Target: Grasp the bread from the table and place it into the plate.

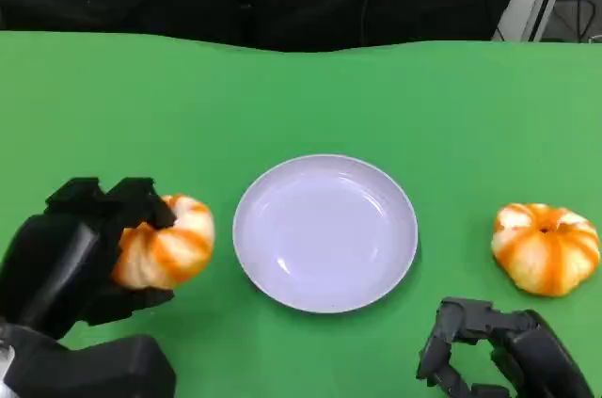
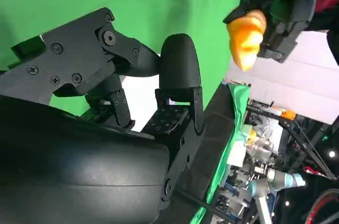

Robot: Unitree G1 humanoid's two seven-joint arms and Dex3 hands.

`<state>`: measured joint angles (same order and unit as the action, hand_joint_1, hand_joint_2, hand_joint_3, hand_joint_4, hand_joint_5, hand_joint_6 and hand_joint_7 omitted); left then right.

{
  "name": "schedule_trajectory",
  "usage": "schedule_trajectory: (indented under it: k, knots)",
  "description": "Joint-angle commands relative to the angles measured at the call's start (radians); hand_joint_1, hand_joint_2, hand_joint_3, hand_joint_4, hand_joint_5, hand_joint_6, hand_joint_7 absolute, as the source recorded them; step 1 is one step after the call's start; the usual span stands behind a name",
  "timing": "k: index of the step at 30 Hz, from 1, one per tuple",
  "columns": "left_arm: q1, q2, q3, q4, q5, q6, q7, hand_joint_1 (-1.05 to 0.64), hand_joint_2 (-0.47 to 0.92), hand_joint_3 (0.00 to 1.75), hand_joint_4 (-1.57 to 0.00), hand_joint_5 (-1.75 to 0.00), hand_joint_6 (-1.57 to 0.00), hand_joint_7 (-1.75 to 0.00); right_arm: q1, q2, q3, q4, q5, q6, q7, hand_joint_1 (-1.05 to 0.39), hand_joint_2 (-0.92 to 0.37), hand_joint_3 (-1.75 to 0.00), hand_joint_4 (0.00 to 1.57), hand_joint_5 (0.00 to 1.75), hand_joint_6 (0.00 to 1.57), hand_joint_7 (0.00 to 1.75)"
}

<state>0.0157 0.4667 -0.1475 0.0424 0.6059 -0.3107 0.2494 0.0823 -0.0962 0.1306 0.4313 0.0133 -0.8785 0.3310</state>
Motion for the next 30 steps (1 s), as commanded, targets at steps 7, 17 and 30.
schedule_trajectory:
  k: [7, 17, 30]
  knots:
    - [-0.035, -0.049, 0.0, -0.116, -0.005, -0.005, -0.058, -0.07, 0.81, 0.0, -0.57, -1.75, -0.5, -1.67, -0.006, -0.001, 0.001, 0.012, -0.003, 0.005, -0.006, -0.24, -0.63, -0.89, 0.8, 1.55, 0.78, 1.32]
    - [-0.096, -0.117, -0.026, -0.134, -0.005, 0.004, -0.109, -0.06, 0.79, 0.0, -0.57, -1.75, -0.5, -1.66, -0.012, 0.002, 0.0, 0.026, -0.011, -0.01, -0.014, -0.23, -0.64, -0.9, 0.79, 1.56, 0.78, 1.33]
    - [-0.24, -0.203, -0.112, -0.045, -0.032, 0.002, -0.19, -0.07, 0.81, 0.01, -0.56, -1.75, -0.53, -1.63, -0.021, 0.011, 0.002, 0.029, -0.021, -0.014, -0.025, -0.23, -0.63, -0.9, 0.79, 1.57, 0.78, 1.32]
